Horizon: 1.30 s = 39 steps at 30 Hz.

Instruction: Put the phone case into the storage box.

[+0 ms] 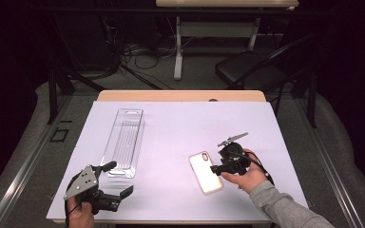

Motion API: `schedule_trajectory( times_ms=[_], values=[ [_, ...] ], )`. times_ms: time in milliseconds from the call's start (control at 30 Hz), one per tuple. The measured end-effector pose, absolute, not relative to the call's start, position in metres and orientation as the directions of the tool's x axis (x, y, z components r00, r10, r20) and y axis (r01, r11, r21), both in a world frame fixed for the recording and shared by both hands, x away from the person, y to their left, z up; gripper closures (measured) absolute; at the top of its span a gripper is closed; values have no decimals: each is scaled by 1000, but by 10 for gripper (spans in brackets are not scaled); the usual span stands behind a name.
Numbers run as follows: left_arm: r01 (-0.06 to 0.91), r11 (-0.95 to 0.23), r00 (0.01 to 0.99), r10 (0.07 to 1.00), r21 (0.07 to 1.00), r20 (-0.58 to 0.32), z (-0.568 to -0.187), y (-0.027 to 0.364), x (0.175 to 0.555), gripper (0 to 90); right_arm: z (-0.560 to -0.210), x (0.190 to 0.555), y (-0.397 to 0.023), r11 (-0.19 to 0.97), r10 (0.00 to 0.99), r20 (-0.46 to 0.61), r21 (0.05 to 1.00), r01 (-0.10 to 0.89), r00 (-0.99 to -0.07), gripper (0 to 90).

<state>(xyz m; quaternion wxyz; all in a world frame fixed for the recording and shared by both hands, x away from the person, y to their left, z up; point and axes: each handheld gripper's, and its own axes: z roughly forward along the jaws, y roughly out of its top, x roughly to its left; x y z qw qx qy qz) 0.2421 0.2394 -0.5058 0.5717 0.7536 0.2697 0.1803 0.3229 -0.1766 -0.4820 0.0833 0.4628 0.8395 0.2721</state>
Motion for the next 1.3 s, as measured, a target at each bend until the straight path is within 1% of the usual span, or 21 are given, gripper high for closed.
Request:
schedule_trajectory(
  times_ms=[133, 267, 633, 700, 733, 767, 800, 833, 867, 900, 933, 967, 1000, 1033, 1067, 1100, 1133, 1167, 1200, 1267, 1300],
  values=[
    [201, -201, 790, 612, 959, -37, -506, 239, 242, 5, -487, 326, -172, 447, 823, 83, 516, 730, -562, 479],
    [200, -200, 792, 609, 959, -38, -506, 239, 242, 5, -493, 329, -169, 460, 820, 68, 511, 726, -568, 520],
    [202, -204, 792, 609, 958, -37, -506, 239, 242, 5, -497, 334, -169, 430, 835, 72, 532, 729, -546, 508],
    [202, -204, 792, 609, 958, -38, -506, 239, 242, 5, -496, 336, -171, 421, 838, 98, 509, 750, -537, 537],
    [203, -204, 792, 609, 958, -38, -506, 239, 242, 5, -498, 337, -172, 382, 842, 155, 502, 776, -516, 530],
    [201, -199, 794, 607, 959, -40, -507, 239, 243, 5, -499, 338, -172, 351, 866, 178, 448, 822, -467, 396],
    [202, -199, 794, 606, 959, -41, -507, 239, 243, 5, -503, 338, -171, 313, 897, 153, 444, 840, -415, 350],
    [202, -200, 794, 607, 959, -41, -507, 238, 243, 5, -507, 339, -171, 352, 888, 133, 417, 838, -440, 483],
    [202, -200, 794, 607, 959, -41, -507, 238, 243, 5, -507, 340, -171, 373, 889, 117, 378, 848, -443, 493],
    [202, -200, 794, 606, 959, -41, -507, 238, 243, 5, -510, 341, -172, 375, 888, 107, 392, 840, -447, 511],
    [203, -200, 793, 607, 959, -42, -507, 239, 243, 5, -511, 341, -172, 356, 892, 105, 435, 827, -439, 535],
    [204, -198, 793, 608, 959, -43, -507, 239, 243, 5, -504, 341, -173, 383, 893, 83, 376, 844, -443, 531],
    [206, -201, 792, 609, 958, -42, -507, 239, 243, 5, -503, 341, -173, 391, 889, 82, 373, 841, -450, 531],
    [206, -203, 792, 609, 957, -41, -507, 239, 243, 5, -510, 341, -172, 349, 889, 104, 477, 807, -446, 533],
    [209, -204, 793, 608, 956, -44, -507, 239, 243, 5, -506, 341, -172, 380, 889, 79, 421, 824, -451, 536],
    [209, -205, 793, 607, 956, -43, -507, 239, 243, 5, -506, 341, -171, 377, 894, 83, 389, 840, -439, 546],
    [207, -206, 794, 607, 956, -41, -507, 239, 243, 5, -505, 340, -171, 377, 897, 85, 367, 850, -434, 579],
    [206, -208, 794, 606, 956, -39, -507, 239, 243, 5, -505, 340, -171, 377, 897, 85, 367, 850, -434, 579],
    [208, -205, 794, 606, 956, -42, -507, 238, 243, 5, -505, 341, -171, 367, 901, 93, 361, 857, -425, 615],
    [208, -203, 792, 609, 957, -43, -507, 238, 243, 5, -507, 341, -171, 346, 905, 108, 378, 859, -412, 634],
    [208, -203, 792, 609, 957, -43, -507, 238, 243, 5, -506, 342, -171, 344, 908, 107, 360, 867, -405, 649]
  ],
)
